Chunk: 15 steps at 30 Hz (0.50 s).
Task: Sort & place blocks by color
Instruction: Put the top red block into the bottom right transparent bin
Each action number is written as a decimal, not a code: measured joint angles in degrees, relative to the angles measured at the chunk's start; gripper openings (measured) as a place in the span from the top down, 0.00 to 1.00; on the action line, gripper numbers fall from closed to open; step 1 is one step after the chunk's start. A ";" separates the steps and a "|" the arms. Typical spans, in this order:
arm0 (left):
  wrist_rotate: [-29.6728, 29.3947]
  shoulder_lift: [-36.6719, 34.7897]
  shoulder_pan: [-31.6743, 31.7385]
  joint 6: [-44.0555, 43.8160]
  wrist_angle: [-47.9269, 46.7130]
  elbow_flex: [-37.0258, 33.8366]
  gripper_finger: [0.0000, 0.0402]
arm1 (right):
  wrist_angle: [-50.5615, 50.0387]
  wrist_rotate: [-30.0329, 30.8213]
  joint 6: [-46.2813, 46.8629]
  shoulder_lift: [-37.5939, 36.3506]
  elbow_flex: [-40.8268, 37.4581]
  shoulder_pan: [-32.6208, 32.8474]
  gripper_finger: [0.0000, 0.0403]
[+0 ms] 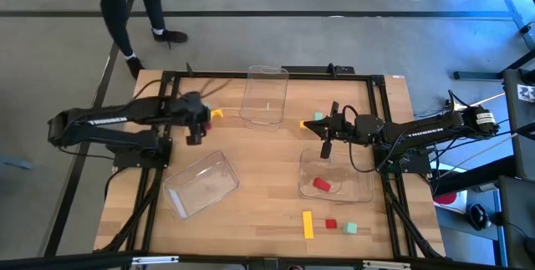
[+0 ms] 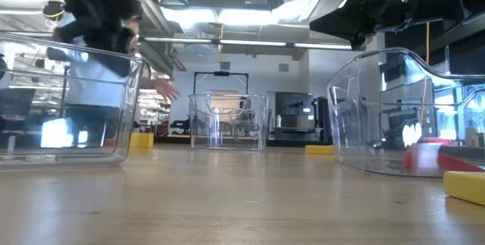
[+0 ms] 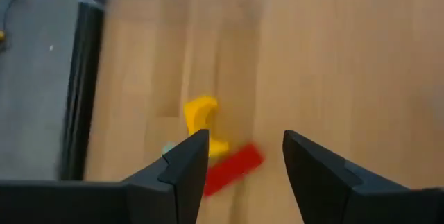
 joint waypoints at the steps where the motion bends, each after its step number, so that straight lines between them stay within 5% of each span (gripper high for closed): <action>1: -0.31 1.19 0.00 3.06 -0.67 0.19 0.55 | 0.02 0.00 0.00 0.00 0.00 0.00 0.99; 15: -5.06 21.66 0.04 26.93 1.96 -1.91 0.55 | 0.00 0.02 0.10 0.00 0.00 0.02 0.99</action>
